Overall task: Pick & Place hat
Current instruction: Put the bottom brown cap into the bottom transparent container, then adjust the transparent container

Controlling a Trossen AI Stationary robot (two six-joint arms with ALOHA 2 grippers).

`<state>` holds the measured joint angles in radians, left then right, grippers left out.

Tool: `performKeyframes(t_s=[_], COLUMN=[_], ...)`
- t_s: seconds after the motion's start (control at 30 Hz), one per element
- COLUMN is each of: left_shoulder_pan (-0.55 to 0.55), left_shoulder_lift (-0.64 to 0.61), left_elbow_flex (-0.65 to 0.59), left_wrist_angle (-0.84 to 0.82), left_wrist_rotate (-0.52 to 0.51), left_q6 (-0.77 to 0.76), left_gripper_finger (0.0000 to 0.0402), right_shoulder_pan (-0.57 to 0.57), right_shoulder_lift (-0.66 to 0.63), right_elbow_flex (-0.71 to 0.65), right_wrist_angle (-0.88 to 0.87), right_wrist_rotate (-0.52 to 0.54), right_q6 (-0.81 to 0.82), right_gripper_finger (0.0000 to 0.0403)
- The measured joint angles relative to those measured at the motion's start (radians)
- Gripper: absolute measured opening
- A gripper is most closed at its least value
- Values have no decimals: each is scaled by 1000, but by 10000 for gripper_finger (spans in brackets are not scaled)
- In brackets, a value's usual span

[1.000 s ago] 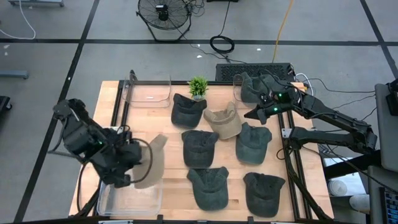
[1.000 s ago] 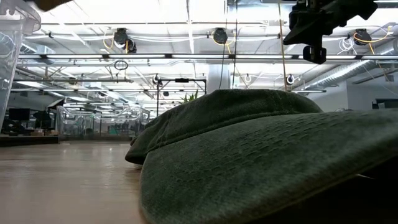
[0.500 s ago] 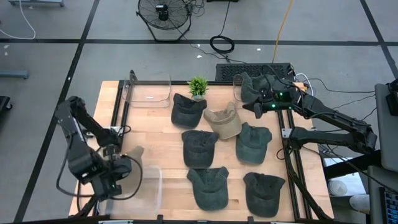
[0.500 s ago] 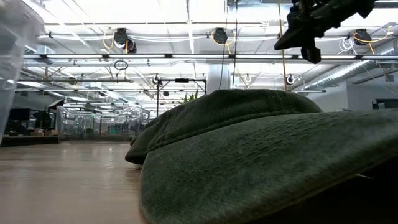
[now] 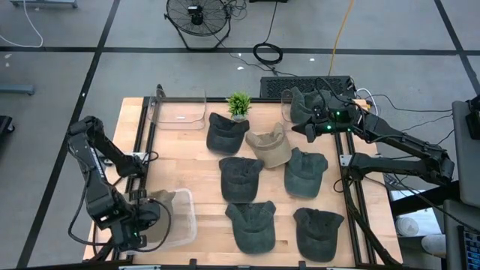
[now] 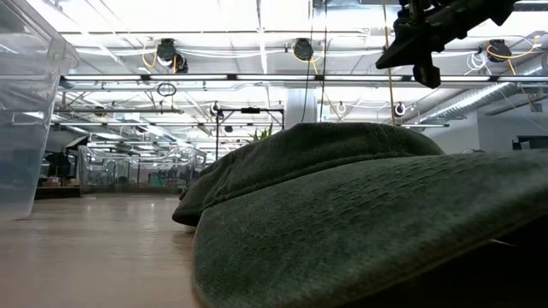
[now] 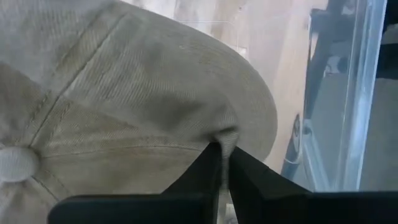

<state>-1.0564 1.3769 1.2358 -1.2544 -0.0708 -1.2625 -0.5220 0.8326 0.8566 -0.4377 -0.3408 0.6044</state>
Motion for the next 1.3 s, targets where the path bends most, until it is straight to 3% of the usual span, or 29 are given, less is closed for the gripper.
performKeyframes(t_s=[0.17, 0.53, 0.7, 0.83, 1.03, 1.17, 1.3], left_shoulder_pan=[3, 72, 119, 158, 249, 372, 491], left_shoulder_lift=[2, 4, -27, -73, -130, -130, -129], left_elbow_flex=[0, 1, 49, 109, 128, 74, -9], left_wrist_angle=[85, 115, 126, 120, -68, -197, -113], left_wrist_rotate=[1, 20, -13, -156, -491, -486, -437], left_q6=[-36, -165, -161, -155, -164, -200, -222], left_gripper_finger=[56, 198, 227, 222, 180, 145, 116], right_shoulder_pan=[0, 0, 0, 0, 0, 0, 0], right_shoulder_lift=[0, 0, 0, 0, 0, 0, 0], right_elbow_flex=[0, 0, 0, 0, 0, 0, 0], right_wrist_angle=[0, -2, -17, -16, -7, 23, 41], right_wrist_rotate=[0, -4, -4, -4, 50, 83, 82], right_q6=[-5, -43, -50, -49, -86, -68, -67], right_gripper_finger=[4, 4, 4, 4, 4, 4, 4])
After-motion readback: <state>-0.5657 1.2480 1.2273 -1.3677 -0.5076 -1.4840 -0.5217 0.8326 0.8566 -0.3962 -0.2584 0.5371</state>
